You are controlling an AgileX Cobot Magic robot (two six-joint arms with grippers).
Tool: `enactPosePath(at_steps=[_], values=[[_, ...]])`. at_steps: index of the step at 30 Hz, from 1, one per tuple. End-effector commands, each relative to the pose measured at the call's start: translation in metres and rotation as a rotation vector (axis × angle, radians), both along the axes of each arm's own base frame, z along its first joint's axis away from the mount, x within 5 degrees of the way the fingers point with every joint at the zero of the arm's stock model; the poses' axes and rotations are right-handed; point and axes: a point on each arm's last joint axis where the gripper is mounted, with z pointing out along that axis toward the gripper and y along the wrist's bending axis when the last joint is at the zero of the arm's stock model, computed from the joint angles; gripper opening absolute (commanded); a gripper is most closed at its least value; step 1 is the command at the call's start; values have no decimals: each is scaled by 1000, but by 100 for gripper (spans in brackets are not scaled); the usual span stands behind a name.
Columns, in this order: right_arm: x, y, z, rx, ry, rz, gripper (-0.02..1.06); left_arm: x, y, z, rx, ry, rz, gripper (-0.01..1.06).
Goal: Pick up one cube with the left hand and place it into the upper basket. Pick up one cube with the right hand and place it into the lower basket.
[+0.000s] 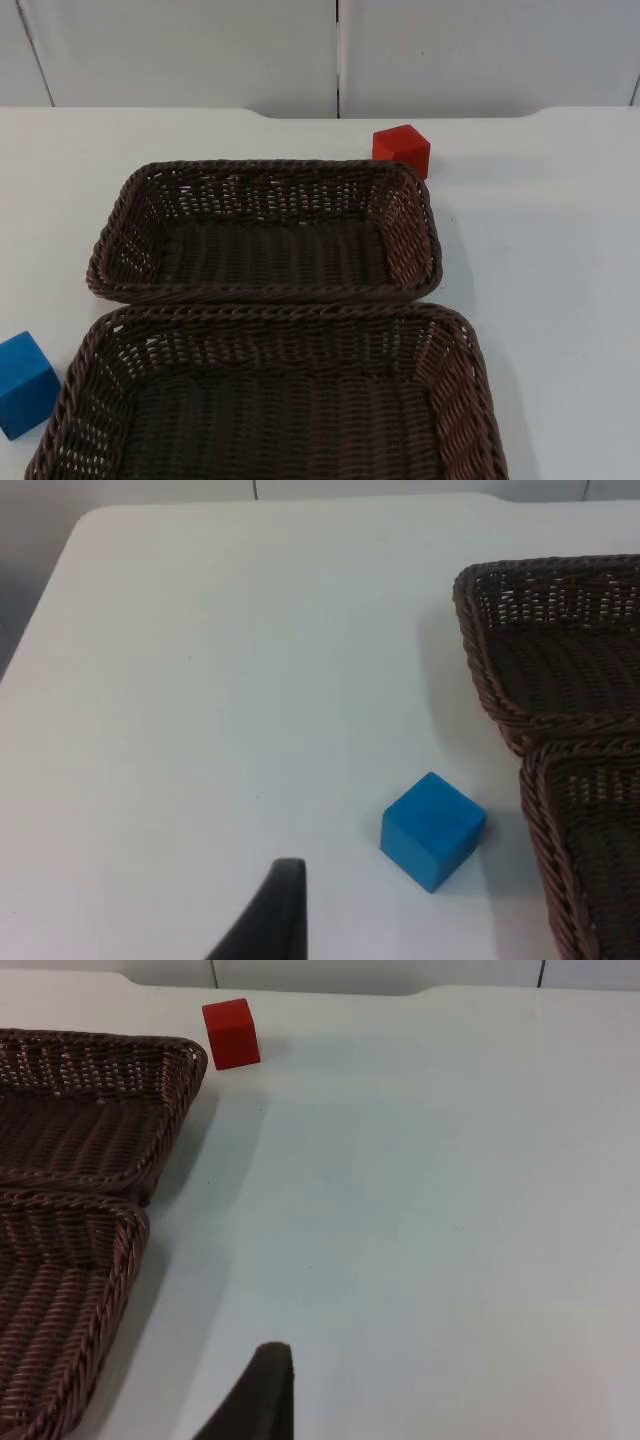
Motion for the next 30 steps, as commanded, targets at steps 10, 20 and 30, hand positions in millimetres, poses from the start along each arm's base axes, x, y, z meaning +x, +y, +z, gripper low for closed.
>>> enactPosePath(at_steps=[10,20,30], values=[[0,0,-1,-3,-2,-7,105,14,-6,17,-65,26,-34,105],[0,1,-1,11,0,3,105,36,-6,21,-71,81,-33,105],[3,0,19,16,-81,-19,105,38,-9,21,-103,85,-47,105]])
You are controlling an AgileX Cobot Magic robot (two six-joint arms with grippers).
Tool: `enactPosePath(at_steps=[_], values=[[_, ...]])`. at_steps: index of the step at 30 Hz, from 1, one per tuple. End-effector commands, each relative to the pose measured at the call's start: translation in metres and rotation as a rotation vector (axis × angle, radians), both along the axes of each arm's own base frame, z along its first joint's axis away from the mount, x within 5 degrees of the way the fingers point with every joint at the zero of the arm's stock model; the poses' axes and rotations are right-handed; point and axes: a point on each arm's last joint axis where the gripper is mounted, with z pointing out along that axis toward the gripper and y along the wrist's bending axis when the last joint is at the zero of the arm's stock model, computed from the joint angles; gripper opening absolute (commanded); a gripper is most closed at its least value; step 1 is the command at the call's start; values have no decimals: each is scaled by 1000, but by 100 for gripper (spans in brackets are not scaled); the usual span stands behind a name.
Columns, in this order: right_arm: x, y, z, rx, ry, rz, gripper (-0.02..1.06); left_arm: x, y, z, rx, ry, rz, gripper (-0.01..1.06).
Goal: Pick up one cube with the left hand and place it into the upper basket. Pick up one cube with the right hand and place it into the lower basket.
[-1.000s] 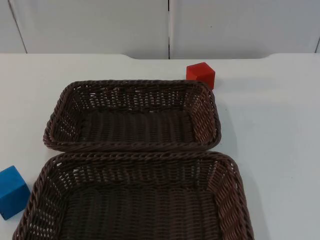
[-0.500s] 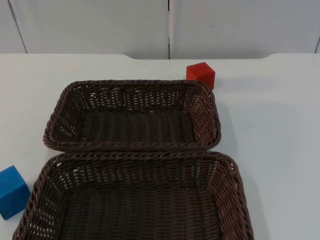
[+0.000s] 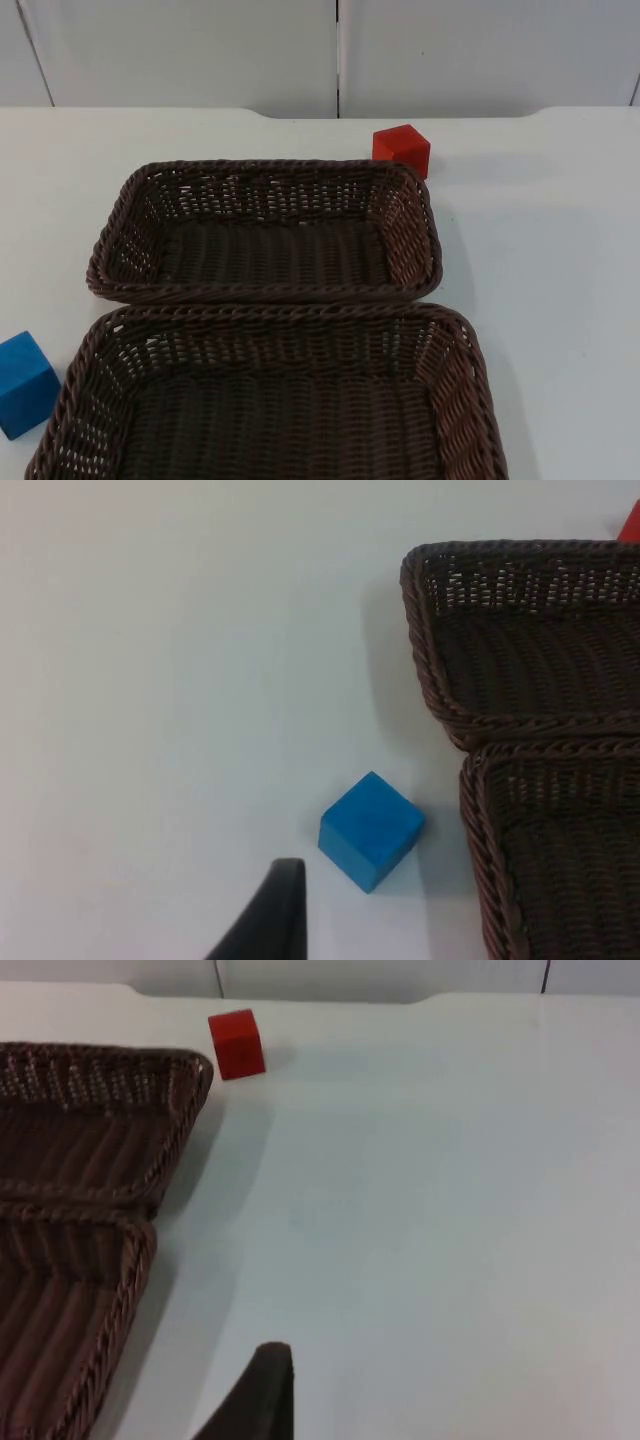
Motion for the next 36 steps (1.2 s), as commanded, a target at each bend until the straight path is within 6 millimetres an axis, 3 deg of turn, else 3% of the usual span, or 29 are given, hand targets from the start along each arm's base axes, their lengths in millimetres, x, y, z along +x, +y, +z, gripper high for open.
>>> enactPosePath(at_steps=[1,9,13,14,15,19,20,24,30,36], values=[[4,0,12,1,-52,-16,105,1,-2,3,-24,-15,-5,105],[46,5,52,0,-19,-21,105,1,-2,3,-32,-15,-8,105],[83,10,70,-2,56,-18,105,4,-2,3,-32,-7,-7,105],[83,10,70,-2,56,-18,105,4,-2,3,-32,-7,-7,105],[98,12,74,-3,96,-17,105,7,-2,2,-33,5,-7,105],[132,17,81,-37,169,-3,105,27,-2,-2,-31,98,-2,105],[132,17,81,-37,169,-3,105,27,-2,-2,-31,98,-2,105],[160,20,86,-40,197,-5,105,56,2,-11,19,210,17,105],[186,23,79,-63,227,5,105,89,3,-27,32,339,16,105],[194,24,74,-72,246,9,105,114,3,-42,45,395,10,105]])
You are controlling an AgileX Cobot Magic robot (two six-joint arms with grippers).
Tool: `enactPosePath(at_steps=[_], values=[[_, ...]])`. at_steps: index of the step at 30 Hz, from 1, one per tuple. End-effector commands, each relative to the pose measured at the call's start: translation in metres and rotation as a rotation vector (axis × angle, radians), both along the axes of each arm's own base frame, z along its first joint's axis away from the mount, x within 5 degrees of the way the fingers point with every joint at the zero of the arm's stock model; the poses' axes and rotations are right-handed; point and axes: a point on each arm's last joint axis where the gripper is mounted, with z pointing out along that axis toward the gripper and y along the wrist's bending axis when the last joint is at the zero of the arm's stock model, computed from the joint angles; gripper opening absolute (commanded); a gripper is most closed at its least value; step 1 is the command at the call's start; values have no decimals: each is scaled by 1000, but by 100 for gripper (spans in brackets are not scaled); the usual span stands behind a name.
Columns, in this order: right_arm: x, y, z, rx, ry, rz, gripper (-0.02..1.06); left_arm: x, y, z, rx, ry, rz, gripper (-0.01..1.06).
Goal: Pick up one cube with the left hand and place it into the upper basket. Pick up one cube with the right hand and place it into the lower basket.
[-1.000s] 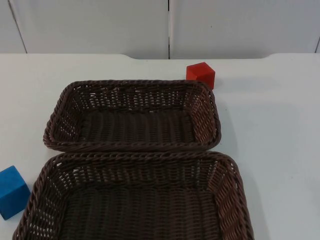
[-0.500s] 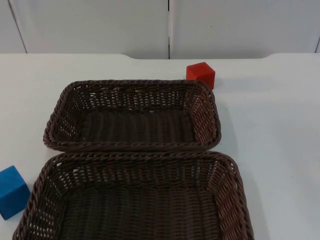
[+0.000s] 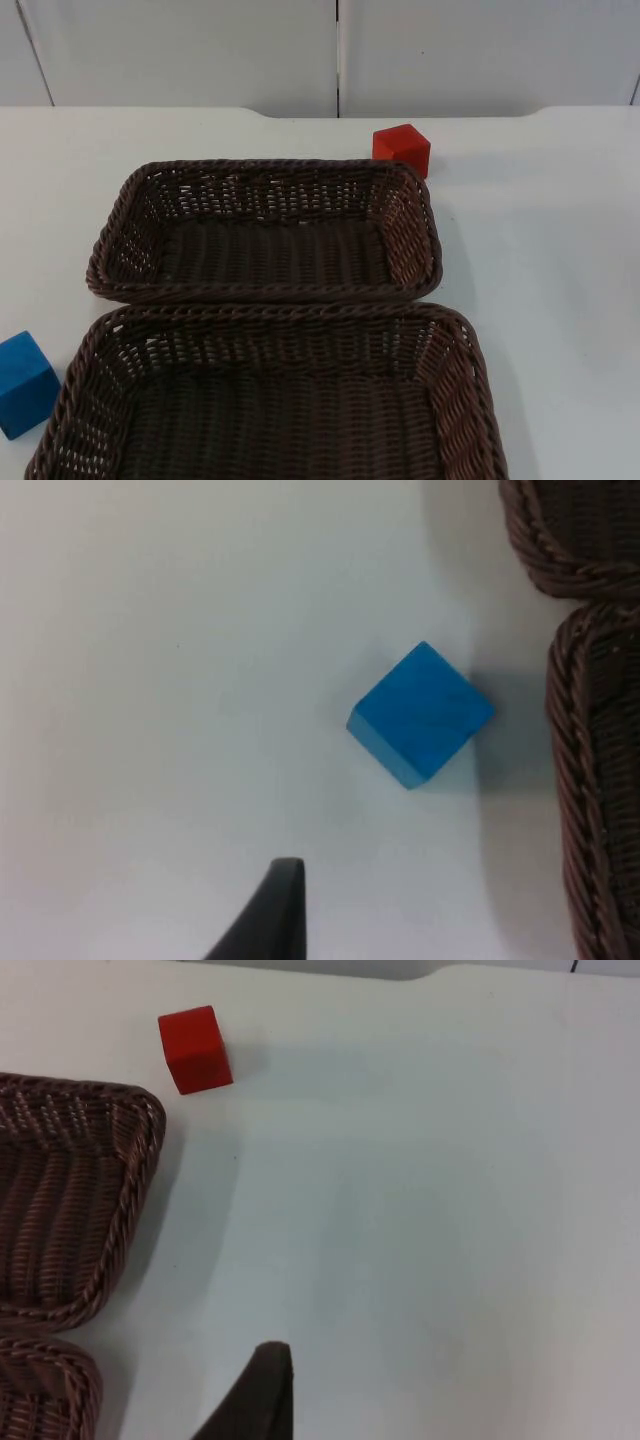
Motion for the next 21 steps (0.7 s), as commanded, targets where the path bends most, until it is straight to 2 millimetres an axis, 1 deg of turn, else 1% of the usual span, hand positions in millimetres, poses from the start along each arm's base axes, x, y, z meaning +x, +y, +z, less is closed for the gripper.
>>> enactPosePath(at_steps=[1,5,6,11,12,17,18,21], values=[[2,-1,3,-10,-20,6,105,13,1,-4,10,-4,-3,105],[2,-1,3,-22,-25,14,105,32,0,-21,-2,51,1,105],[2,-1,3,-22,-25,14,105,32,0,-21,-2,51,1,105],[2,-1,3,-22,-25,14,105,54,-2,-40,-48,79,38,105],[2,-1,3,-22,-25,14,105,54,-2,-40,-48,79,38,105],[1,-1,3,-18,-25,14,105,72,-2,-59,-91,93,111,105],[1,-1,3,-18,-25,14,105,72,-2,-59,-91,93,111,105],[1,-1,3,-18,-25,14,105,81,-1,-70,-119,105,173,105]])
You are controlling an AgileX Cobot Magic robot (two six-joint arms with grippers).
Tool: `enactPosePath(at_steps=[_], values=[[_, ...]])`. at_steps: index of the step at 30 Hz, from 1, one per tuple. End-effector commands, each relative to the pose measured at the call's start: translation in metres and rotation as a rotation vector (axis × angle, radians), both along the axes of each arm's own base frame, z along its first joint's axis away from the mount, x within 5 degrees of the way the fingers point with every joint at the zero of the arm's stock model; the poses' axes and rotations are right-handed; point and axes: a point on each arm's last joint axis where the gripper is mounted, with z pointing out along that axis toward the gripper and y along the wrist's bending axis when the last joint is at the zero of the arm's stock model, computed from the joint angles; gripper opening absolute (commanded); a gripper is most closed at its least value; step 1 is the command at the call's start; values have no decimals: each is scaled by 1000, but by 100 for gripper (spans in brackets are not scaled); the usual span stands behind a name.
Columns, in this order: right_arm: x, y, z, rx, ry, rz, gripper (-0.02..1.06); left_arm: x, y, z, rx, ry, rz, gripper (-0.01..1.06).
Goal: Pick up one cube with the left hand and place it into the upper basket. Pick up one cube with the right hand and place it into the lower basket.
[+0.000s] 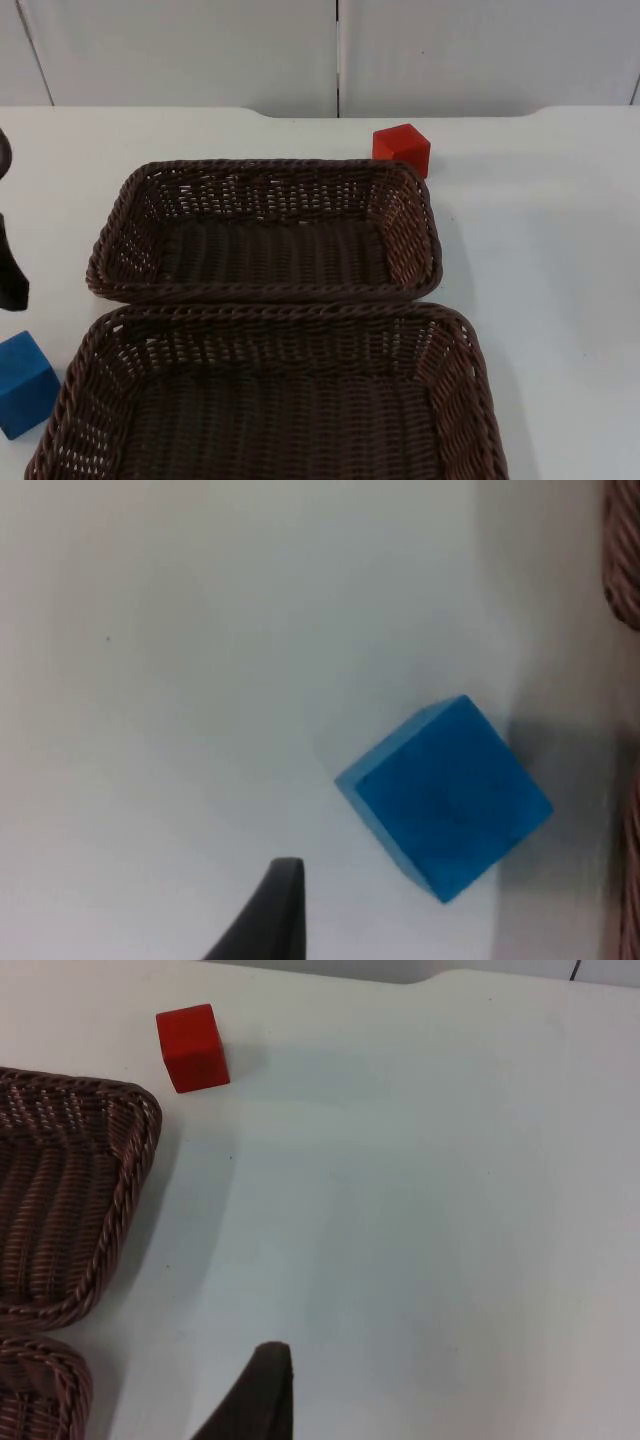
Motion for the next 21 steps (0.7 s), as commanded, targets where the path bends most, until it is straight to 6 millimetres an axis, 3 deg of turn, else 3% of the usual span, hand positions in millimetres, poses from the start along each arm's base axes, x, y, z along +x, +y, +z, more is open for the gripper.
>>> enactPosePath(at_steps=[1,12,21], values=[[0,-1,4,0,-19,1,105,10,1,-8,-43,-17,93,105],[0,-1,4,2,-19,-1,105,23,1,-23,-113,-24,241,105],[0,-1,4,4,-18,-3,105,29,3,-40,-106,3,261,105]])
